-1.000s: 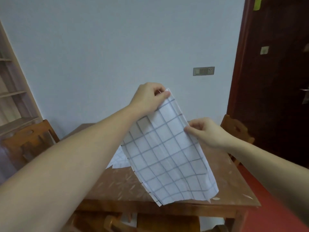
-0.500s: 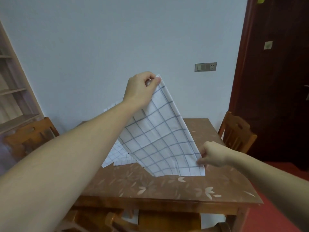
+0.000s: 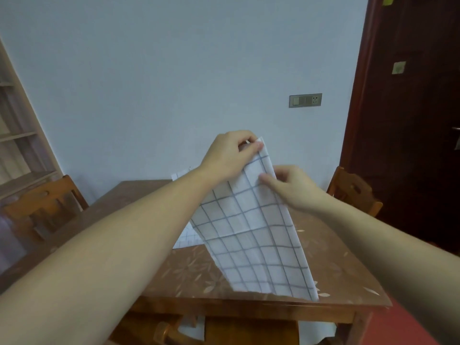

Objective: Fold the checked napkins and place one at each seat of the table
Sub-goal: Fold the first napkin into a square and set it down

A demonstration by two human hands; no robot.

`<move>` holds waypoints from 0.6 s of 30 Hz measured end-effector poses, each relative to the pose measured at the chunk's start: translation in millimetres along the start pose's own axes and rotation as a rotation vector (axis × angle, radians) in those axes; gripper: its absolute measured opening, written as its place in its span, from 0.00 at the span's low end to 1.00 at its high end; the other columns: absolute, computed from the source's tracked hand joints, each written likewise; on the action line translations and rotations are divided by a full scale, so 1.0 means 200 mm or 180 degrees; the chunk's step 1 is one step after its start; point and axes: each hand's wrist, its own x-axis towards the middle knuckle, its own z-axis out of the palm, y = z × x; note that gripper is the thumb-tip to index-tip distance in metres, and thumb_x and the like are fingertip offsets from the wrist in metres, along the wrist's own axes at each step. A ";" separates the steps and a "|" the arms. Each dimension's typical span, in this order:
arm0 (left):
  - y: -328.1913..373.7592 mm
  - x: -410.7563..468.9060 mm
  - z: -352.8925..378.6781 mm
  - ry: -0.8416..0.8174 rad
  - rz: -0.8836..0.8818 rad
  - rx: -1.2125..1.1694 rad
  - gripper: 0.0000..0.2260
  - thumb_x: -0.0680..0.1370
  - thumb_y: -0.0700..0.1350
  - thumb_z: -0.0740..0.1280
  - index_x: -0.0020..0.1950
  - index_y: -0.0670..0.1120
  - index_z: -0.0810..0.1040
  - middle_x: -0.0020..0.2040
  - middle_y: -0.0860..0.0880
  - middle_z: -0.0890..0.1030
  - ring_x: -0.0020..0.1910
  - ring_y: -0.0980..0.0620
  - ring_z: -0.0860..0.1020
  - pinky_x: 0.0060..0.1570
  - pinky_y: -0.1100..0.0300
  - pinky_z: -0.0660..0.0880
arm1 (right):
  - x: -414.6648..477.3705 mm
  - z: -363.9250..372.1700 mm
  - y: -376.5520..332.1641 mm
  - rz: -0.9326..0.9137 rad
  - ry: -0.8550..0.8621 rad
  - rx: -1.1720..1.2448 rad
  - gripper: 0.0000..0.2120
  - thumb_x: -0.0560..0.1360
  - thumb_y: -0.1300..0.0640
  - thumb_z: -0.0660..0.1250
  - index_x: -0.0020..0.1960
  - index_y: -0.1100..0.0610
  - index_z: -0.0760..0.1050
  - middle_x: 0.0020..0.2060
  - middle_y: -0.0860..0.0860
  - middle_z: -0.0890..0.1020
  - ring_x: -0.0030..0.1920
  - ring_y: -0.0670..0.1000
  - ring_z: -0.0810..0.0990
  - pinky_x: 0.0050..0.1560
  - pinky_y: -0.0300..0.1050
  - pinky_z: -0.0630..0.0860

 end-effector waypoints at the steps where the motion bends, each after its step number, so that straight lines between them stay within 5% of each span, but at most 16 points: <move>1: 0.00 -0.01 0.01 -0.0028 -0.0001 0.0028 0.08 0.78 0.50 0.67 0.42 0.50 0.81 0.27 0.53 0.70 0.29 0.57 0.68 0.34 0.60 0.65 | 0.02 0.00 -0.03 -0.0070 0.0164 0.0145 0.18 0.80 0.51 0.63 0.39 0.64 0.77 0.30 0.49 0.77 0.32 0.46 0.74 0.36 0.45 0.71; 5: -0.01 -0.02 0.04 0.0136 -0.0168 0.0035 0.09 0.78 0.52 0.67 0.42 0.50 0.81 0.31 0.50 0.77 0.34 0.52 0.74 0.38 0.56 0.70 | -0.01 0.01 0.00 0.0080 0.0167 0.0212 0.22 0.80 0.53 0.62 0.33 0.65 0.69 0.25 0.44 0.67 0.27 0.42 0.65 0.29 0.38 0.61; 8: -0.03 0.00 0.00 0.0378 -0.0235 0.0125 0.10 0.78 0.53 0.66 0.42 0.49 0.81 0.33 0.47 0.79 0.37 0.47 0.77 0.41 0.55 0.73 | -0.14 0.04 0.12 0.0516 -0.0801 -0.0439 0.24 0.81 0.51 0.63 0.28 0.55 0.61 0.17 0.43 0.64 0.20 0.43 0.64 0.25 0.34 0.60; 10: -0.05 0.02 -0.03 0.0334 -0.0228 0.0245 0.11 0.79 0.54 0.65 0.43 0.49 0.81 0.31 0.51 0.76 0.36 0.49 0.75 0.39 0.56 0.72 | -0.21 0.07 0.24 0.0817 -0.1625 -0.0995 0.20 0.79 0.47 0.64 0.34 0.57 0.72 0.26 0.46 0.77 0.27 0.44 0.75 0.31 0.39 0.71; 12: -0.04 0.02 -0.03 0.0248 -0.0194 0.0174 0.10 0.79 0.53 0.66 0.43 0.49 0.81 0.29 0.53 0.73 0.33 0.53 0.72 0.38 0.58 0.69 | -0.25 0.10 0.32 0.0863 -0.2015 -0.1033 0.15 0.78 0.45 0.66 0.53 0.57 0.79 0.46 0.51 0.85 0.47 0.51 0.83 0.51 0.48 0.80; 15: -0.01 0.03 0.01 0.0217 -0.0132 -0.0111 0.10 0.79 0.52 0.67 0.41 0.49 0.81 0.28 0.53 0.72 0.29 0.59 0.69 0.34 0.64 0.66 | -0.24 0.10 0.22 0.0767 -0.1398 -0.0127 0.10 0.78 0.50 0.67 0.54 0.54 0.82 0.49 0.47 0.85 0.51 0.47 0.84 0.54 0.41 0.79; 18: -0.04 0.02 0.00 0.0307 -0.0236 -0.0241 0.09 0.78 0.52 0.68 0.41 0.50 0.81 0.29 0.56 0.74 0.30 0.63 0.71 0.34 0.71 0.65 | -0.16 0.05 0.13 0.0762 -0.1217 0.0109 0.12 0.80 0.51 0.65 0.49 0.57 0.84 0.48 0.50 0.86 0.51 0.50 0.84 0.58 0.46 0.78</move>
